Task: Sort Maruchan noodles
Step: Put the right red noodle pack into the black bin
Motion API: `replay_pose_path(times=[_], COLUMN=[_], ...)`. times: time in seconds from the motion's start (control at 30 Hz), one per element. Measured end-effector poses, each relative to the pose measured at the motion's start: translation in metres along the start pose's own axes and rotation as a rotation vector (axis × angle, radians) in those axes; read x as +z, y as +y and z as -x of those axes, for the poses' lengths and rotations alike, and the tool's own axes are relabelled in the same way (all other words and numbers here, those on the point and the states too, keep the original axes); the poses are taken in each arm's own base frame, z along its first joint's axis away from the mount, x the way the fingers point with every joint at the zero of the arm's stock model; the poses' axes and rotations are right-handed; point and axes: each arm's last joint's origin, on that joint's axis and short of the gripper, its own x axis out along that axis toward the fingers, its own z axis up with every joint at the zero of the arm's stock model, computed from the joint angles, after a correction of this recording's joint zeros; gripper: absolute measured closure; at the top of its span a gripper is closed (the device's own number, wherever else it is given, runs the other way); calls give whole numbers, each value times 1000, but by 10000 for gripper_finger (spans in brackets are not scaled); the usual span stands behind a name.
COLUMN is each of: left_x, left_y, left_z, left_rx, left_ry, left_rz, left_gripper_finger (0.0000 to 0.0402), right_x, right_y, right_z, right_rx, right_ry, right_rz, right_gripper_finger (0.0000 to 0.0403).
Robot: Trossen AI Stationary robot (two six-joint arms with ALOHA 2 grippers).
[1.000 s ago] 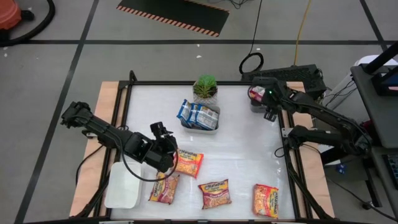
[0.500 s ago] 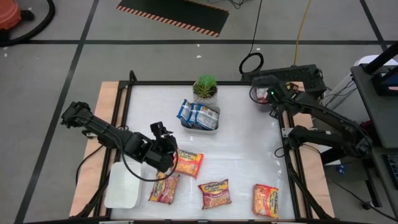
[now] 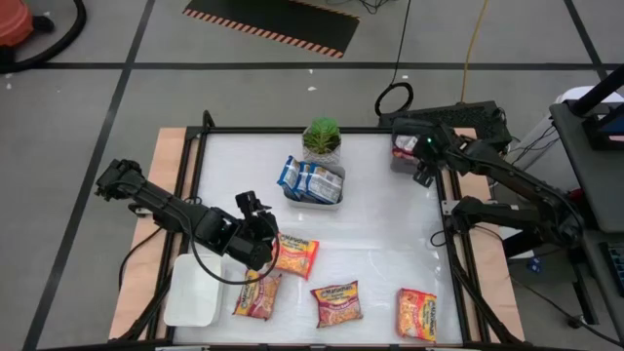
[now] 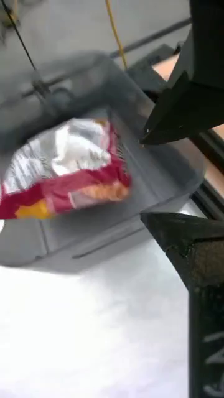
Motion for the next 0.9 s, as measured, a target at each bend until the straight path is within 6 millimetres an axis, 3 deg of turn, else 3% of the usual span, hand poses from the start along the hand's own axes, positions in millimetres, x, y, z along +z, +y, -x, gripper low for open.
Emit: replay_pose_path(times=[0.23, 0.57, 0.9], left_x=[0, 0, 0], left_y=[0, 0, 0], left_z=[0, 0, 0], left_rx=[-1, -1, -1], left_ry=[-1, 0, -1], left_rz=[2, 2, 2], left_gripper_finger=[73, 73, 73], right_x=[-14, 4, 14], right_y=[0, -1, 3], right_z=[-2, -3, -34], right_rx=[-106, -37, -4], right_ry=[218, 2, 147], right_rz=[79, 70, 69], right_gripper_finger=[222, 222, 222])
